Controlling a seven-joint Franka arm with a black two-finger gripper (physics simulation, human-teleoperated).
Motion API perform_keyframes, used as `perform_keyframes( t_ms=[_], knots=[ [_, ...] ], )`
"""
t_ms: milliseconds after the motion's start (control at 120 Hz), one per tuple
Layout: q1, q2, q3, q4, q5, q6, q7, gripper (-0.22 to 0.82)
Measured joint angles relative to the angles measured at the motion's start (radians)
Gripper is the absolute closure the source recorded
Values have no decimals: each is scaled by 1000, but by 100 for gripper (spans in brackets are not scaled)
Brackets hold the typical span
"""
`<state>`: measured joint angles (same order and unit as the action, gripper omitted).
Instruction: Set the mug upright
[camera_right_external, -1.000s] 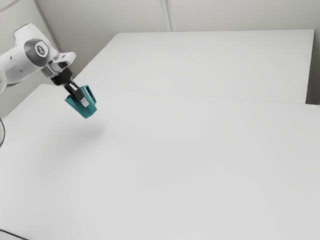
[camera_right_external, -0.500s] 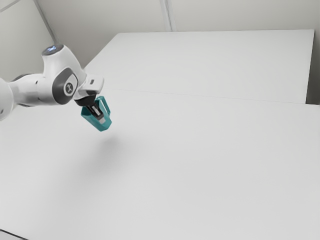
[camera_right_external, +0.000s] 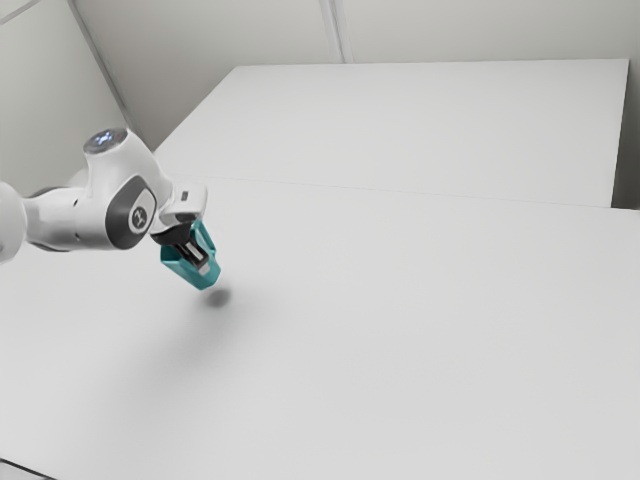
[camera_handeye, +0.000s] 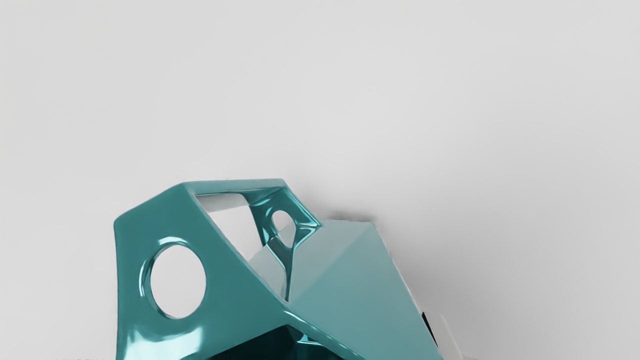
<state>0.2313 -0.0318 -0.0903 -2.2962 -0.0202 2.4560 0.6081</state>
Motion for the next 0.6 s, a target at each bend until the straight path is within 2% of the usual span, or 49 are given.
perform_keyframes(
  t_ms=[267, 600],
  knots=[
    [-32, -29, -23, -72, -1, 24, -48, 78],
    [-37, -61, -38, -128, -11, -13, -106, 78]
  ],
)
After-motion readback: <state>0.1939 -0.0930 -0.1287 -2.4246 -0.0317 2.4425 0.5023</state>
